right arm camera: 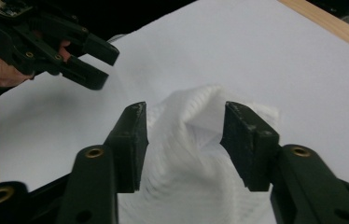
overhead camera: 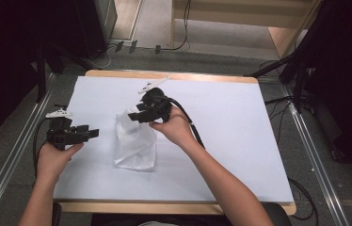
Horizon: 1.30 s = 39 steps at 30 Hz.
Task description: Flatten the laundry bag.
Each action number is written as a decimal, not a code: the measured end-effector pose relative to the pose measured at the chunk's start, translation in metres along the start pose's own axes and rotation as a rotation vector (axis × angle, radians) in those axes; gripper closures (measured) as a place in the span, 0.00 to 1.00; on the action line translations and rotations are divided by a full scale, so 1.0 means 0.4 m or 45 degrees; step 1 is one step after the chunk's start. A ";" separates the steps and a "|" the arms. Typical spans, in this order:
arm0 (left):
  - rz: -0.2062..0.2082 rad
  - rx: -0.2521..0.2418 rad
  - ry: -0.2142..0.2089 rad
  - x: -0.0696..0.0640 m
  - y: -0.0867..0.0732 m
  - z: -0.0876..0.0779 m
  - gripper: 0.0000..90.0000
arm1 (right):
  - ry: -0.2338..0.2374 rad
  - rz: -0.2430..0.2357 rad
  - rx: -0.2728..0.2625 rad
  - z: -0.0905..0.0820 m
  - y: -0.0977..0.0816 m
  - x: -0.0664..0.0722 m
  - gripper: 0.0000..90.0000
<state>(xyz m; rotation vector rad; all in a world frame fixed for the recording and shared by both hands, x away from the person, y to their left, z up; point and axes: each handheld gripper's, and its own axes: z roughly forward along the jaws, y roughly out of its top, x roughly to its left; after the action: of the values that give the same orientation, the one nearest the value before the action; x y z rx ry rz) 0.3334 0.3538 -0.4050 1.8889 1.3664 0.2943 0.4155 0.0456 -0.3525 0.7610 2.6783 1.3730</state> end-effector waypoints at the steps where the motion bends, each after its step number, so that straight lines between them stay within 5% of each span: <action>1: 0.003 0.001 0.002 0.000 -0.001 -0.001 0.48 | -0.004 0.012 0.002 -0.008 -0.009 -0.008 0.62; 5: 0.008 0.000 0.006 -0.002 -0.005 -0.003 0.48 | -0.047 0.060 0.019 -0.023 -0.083 -0.050 0.72; 13: 0.014 0.000 0.008 -0.007 -0.011 -0.008 0.48 | -0.056 0.126 0.052 -0.032 -0.193 -0.079 0.87; 21: 0.035 0.001 -0.003 -0.018 -0.008 -0.005 0.48 | -0.050 0.159 0.152 0.020 -0.271 -0.038 0.73; 29: 0.038 0.008 -0.006 -0.019 -0.006 0.000 0.48 | -0.074 0.134 0.200 0.070 -0.301 -0.009 0.58; 34: 0.031 0.002 -0.018 -0.019 -0.005 0.001 0.47 | -0.105 0.113 0.181 0.084 -0.297 0.002 0.68; 35: 0.028 0.002 -0.019 -0.019 -0.005 0.001 0.47 | -0.164 0.066 0.179 0.088 -0.298 0.011 0.80; 37: 0.025 0.001 -0.023 -0.019 -0.005 0.002 0.47 | -0.191 0.043 0.182 0.089 -0.298 0.016 0.86; 38: 0.028 0.002 -0.021 -0.019 -0.006 0.002 0.47 | -0.180 0.026 0.185 0.091 -0.297 0.012 1.00; 39: 0.029 0.003 -0.021 -0.019 -0.006 0.002 0.47 | -0.144 0.055 0.188 0.091 -0.295 0.005 1.00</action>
<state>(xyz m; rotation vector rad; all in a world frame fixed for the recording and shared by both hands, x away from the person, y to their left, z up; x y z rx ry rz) 0.3293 0.3468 -0.4054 1.9061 1.3356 0.2883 0.3749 0.0162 -0.4656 0.8855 2.7121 1.1131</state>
